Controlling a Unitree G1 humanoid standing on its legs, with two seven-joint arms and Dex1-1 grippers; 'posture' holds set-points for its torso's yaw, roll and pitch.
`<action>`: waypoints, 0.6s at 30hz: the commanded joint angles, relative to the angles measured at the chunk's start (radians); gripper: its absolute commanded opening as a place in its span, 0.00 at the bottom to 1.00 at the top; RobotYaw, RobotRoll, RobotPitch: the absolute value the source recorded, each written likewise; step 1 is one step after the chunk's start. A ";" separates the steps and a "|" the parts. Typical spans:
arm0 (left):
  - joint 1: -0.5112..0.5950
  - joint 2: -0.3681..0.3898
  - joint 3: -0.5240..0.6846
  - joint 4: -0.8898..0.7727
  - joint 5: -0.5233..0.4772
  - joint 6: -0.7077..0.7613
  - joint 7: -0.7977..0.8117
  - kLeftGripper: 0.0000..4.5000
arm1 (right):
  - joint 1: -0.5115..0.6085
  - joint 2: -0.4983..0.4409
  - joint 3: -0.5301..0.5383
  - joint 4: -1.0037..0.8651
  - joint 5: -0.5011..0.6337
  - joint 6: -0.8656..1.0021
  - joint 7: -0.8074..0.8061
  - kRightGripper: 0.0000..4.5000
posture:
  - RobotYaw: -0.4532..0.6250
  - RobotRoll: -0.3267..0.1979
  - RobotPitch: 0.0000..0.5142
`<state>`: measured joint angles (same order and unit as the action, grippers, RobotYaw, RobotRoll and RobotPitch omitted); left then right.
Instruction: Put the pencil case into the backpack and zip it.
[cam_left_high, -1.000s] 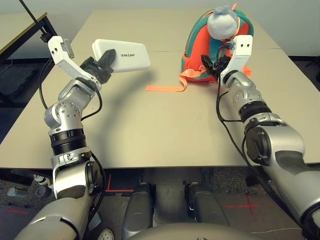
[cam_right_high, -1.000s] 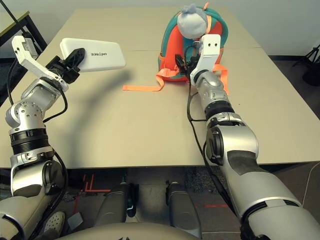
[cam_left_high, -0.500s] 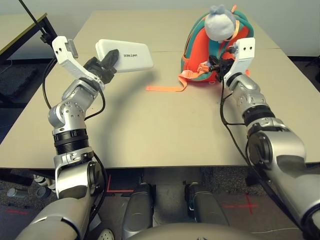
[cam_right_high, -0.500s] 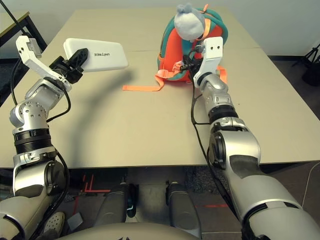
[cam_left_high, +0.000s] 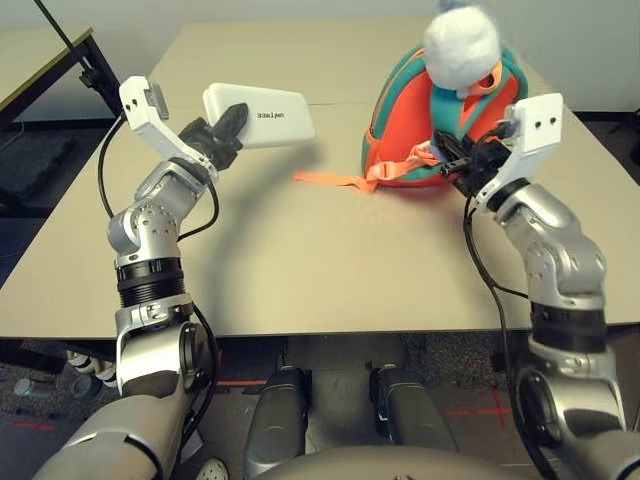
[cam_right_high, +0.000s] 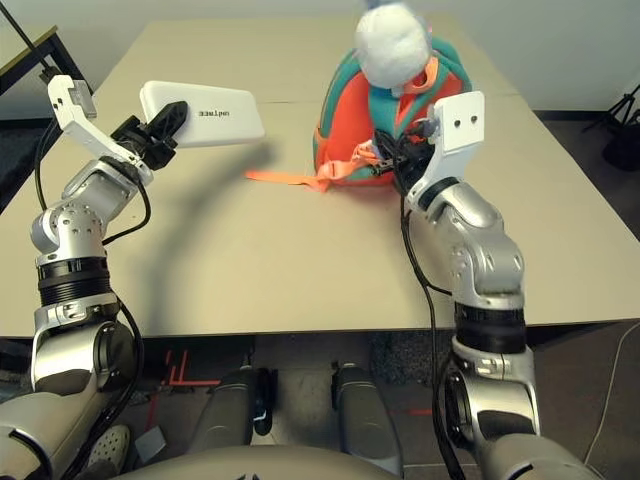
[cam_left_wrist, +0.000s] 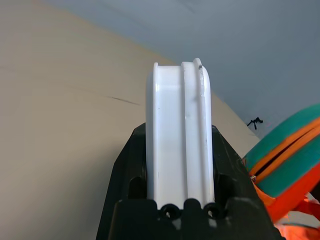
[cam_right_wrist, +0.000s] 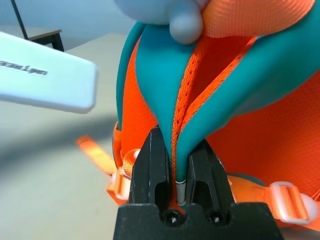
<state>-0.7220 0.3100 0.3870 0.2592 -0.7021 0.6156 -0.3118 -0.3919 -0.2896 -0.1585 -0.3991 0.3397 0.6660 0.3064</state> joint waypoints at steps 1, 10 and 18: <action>-0.035 0.004 -0.008 0.020 0.010 -0.025 -0.028 0.29 | 0.031 -0.018 0.023 -0.187 0.037 0.031 -0.002 0.03 | 0.35 0.62 0.22; -0.068 0.000 -0.024 0.074 0.025 -0.042 -0.056 0.29 | 0.224 -0.010 0.055 -0.389 0.060 0.078 -0.045 0.03 | 0.33 0.62 0.21; -0.090 -0.005 -0.033 0.081 0.037 -0.059 -0.091 0.29 | 0.270 -0.018 0.133 -0.222 -0.050 -0.055 -0.040 0.03 | 0.33 0.62 0.20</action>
<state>-0.7809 0.2974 0.3582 0.3403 -0.6671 0.5775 -0.3799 -0.1116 -0.3040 -0.0471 -0.6527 0.3117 0.6369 0.2671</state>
